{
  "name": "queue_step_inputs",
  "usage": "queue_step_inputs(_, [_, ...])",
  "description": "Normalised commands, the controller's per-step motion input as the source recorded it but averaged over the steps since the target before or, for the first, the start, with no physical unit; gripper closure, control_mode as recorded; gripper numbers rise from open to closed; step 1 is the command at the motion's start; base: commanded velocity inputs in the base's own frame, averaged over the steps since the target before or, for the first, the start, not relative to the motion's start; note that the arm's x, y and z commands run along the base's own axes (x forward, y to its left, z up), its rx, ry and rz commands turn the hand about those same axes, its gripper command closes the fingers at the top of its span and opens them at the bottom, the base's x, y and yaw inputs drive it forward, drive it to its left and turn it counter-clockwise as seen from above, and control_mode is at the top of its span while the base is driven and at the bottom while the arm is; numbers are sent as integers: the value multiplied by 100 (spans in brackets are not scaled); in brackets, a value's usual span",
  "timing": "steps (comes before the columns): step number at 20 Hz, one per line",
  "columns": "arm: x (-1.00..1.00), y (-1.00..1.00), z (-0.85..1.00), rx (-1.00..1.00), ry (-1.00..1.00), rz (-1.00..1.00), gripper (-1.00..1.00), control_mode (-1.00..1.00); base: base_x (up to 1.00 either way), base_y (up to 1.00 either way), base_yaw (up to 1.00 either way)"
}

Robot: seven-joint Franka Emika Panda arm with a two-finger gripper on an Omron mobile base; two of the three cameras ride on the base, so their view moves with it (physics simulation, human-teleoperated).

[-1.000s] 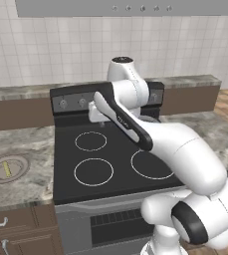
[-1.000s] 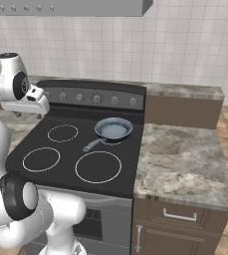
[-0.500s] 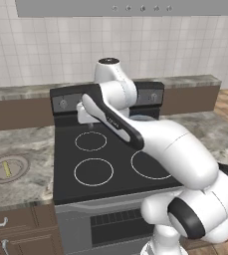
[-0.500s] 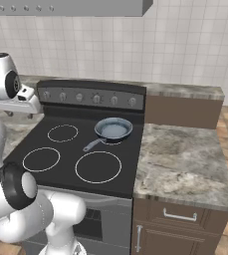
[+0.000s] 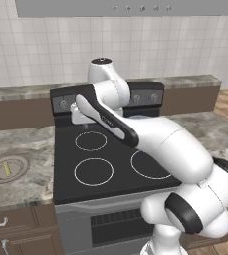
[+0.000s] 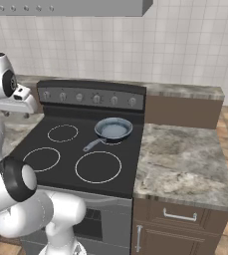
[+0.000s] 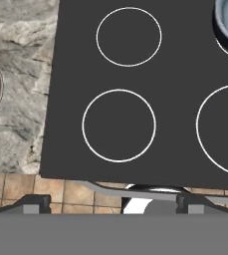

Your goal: Pick up the butter stick and place it in the pan. Then turn on the burner for the pan.

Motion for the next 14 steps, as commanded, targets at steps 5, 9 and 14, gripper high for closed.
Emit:
queue_step_inputs(5, [3,25,-1,0,1,0,-100,-100,0,0,0])
queue_step_inputs(9, [7,35,-7,0,2,0,-100,-100,0,0,0])
queue_step_inputs(14, [8,38,-11,0,2,0,-100,-100,0,0,0])
